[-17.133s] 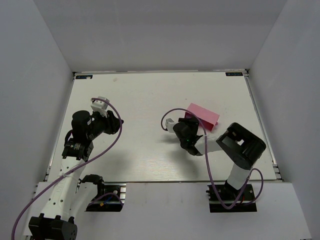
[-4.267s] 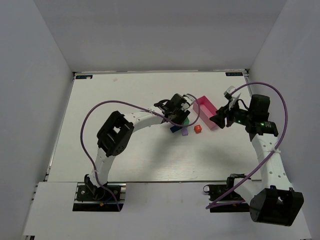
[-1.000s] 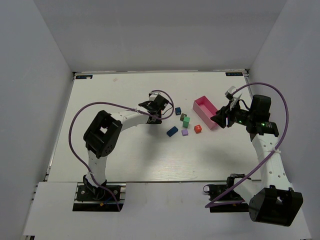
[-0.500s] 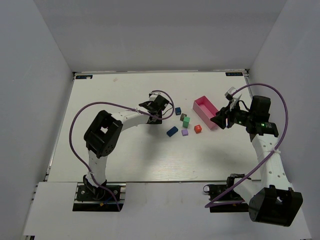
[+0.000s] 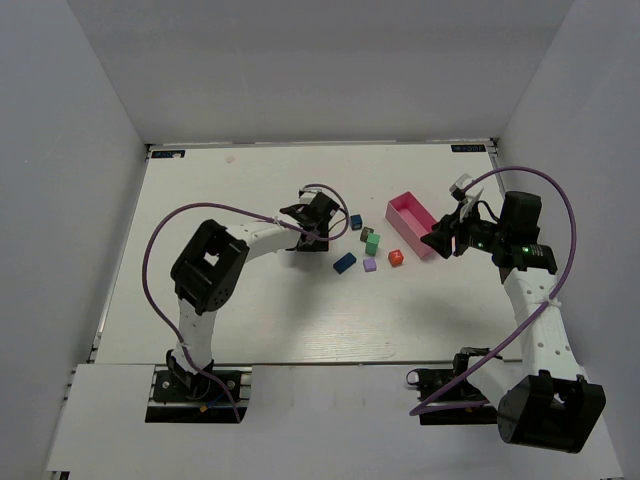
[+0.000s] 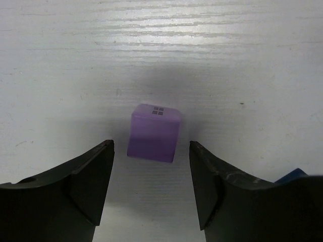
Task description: Build the wood block tower
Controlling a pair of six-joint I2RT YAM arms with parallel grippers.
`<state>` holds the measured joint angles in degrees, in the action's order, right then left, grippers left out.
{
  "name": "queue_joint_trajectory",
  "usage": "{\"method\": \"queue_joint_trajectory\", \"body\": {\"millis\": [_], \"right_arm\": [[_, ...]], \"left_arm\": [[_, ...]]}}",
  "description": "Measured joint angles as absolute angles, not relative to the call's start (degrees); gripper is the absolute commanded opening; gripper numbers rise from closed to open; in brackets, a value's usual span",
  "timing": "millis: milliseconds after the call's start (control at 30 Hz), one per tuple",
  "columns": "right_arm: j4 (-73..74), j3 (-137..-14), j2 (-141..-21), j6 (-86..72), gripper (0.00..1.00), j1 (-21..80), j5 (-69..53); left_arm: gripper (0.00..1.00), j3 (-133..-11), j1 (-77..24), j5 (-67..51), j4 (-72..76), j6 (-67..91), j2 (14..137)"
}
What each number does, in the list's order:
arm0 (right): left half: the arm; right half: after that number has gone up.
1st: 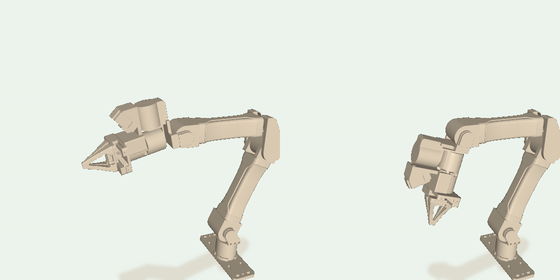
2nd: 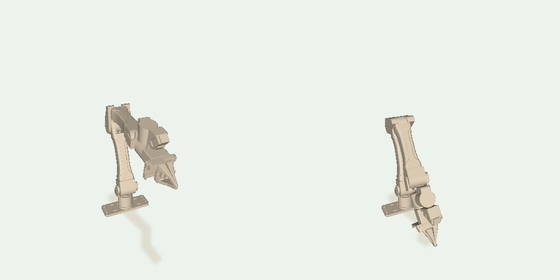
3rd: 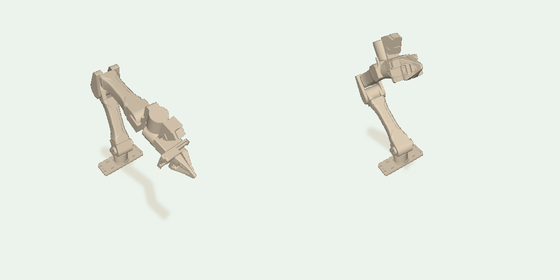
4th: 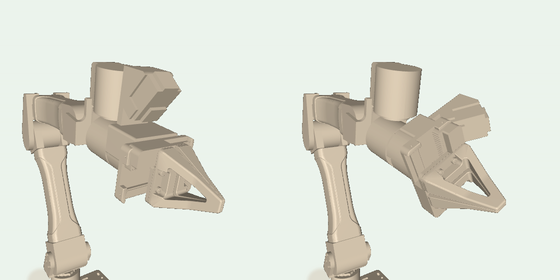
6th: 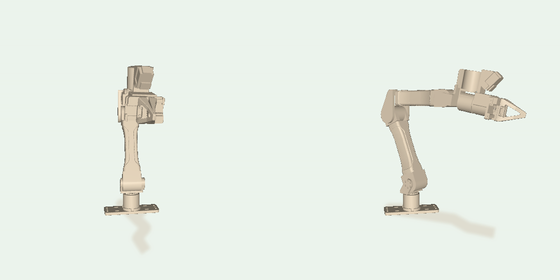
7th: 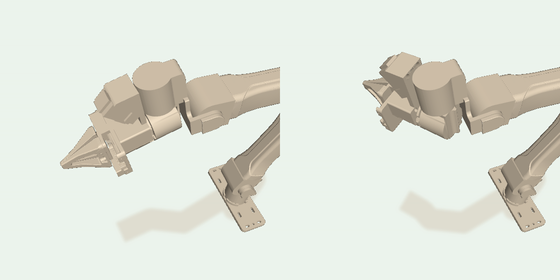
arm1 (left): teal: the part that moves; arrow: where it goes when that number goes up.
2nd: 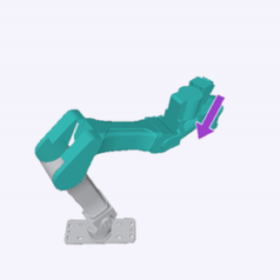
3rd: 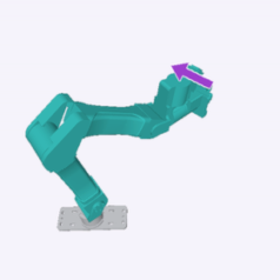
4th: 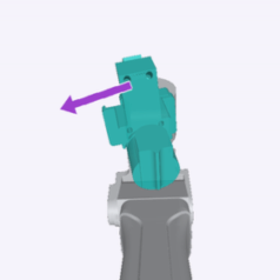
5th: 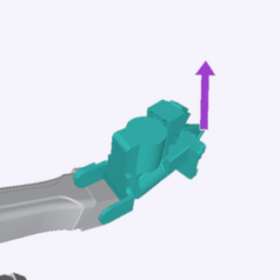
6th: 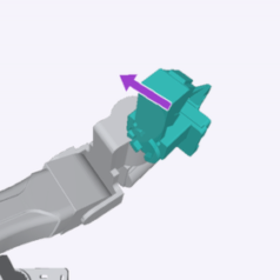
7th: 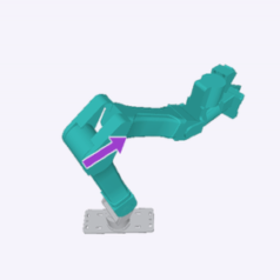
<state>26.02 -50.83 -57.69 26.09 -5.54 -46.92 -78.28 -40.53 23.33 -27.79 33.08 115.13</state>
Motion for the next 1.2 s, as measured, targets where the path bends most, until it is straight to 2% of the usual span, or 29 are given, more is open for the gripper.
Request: {"method": "queue_joint_trajectory", "body": {"millis": [500,1200], "right_arm": [[27.0,-50.8,-57.7,26.1,0.52,-5.5,-46.9],[27.0,-50.8,-56.6,26.2,0.52,-5.5,-46.9]], "left_arm": [[0.73,-78.4,-41.0,23.3,-31.3,30.7,105.6],[0.74,-79.1,-40.9,21.0,-31.0,30.0,112.0]]}}
